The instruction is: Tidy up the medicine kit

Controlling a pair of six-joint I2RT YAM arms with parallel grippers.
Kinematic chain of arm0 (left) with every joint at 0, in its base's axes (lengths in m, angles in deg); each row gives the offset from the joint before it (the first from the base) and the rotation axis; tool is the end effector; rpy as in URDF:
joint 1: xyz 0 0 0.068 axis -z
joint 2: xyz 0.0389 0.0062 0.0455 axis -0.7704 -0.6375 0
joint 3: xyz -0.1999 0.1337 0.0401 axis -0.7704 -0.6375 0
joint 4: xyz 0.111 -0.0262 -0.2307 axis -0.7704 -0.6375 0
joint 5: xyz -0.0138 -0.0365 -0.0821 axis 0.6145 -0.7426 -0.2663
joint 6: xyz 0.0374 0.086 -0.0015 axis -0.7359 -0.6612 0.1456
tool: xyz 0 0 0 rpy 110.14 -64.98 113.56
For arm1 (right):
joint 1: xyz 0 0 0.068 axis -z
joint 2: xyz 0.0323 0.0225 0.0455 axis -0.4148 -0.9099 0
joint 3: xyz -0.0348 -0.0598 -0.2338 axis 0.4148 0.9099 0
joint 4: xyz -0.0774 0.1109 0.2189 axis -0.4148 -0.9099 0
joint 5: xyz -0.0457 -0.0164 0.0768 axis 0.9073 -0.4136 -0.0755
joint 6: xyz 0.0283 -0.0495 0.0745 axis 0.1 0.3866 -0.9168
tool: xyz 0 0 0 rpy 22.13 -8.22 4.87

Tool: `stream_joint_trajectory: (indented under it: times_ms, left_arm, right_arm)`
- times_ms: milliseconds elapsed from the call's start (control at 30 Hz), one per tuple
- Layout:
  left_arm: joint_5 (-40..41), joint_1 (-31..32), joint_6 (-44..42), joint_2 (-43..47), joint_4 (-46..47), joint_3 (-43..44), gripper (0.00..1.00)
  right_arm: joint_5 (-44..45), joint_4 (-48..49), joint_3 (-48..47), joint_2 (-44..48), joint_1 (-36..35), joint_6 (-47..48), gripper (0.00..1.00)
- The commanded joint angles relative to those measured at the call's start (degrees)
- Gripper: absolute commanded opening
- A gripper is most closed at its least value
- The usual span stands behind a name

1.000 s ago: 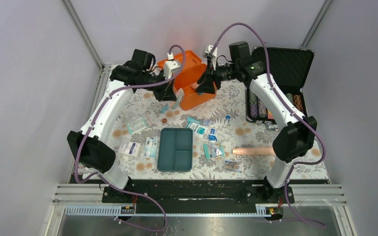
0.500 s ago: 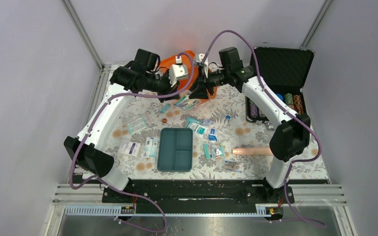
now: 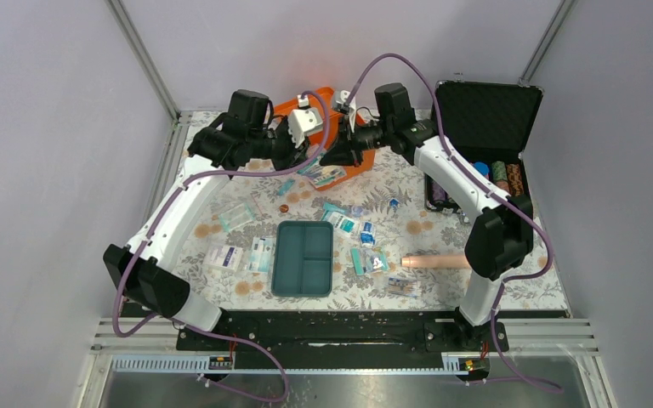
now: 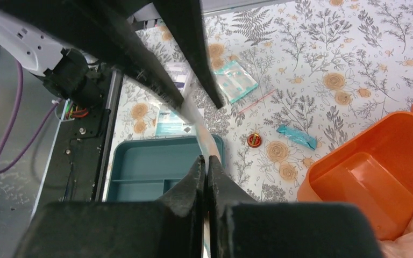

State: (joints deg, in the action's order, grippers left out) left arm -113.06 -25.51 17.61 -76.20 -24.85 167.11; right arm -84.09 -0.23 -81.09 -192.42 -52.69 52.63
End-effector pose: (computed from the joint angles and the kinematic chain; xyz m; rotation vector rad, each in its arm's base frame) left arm 0.2952 -0.1859 0.3489 1.3082 1.7579 -0.5424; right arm 0.3413 0.2667 0.3189 -1.3669 1.3817 1.1446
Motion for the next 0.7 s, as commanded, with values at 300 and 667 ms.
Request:
stream_joint_trajectory:
  times_ms: [300, 667]
  left_arm:
    - [19.8, -2.7, 18.1, 12.5, 22.2, -14.8, 0.84]
    - [21.5, -3.3, 20.1, 14.5, 20.8, -18.3, 0.84]
  right_arm:
    - [17.4, 9.1, -7.4, -5.9, 8.5, -15.1, 0.0]
    - [29.9, -0.2, -23.5, -21.6, 8.4, -16.3, 0.0]
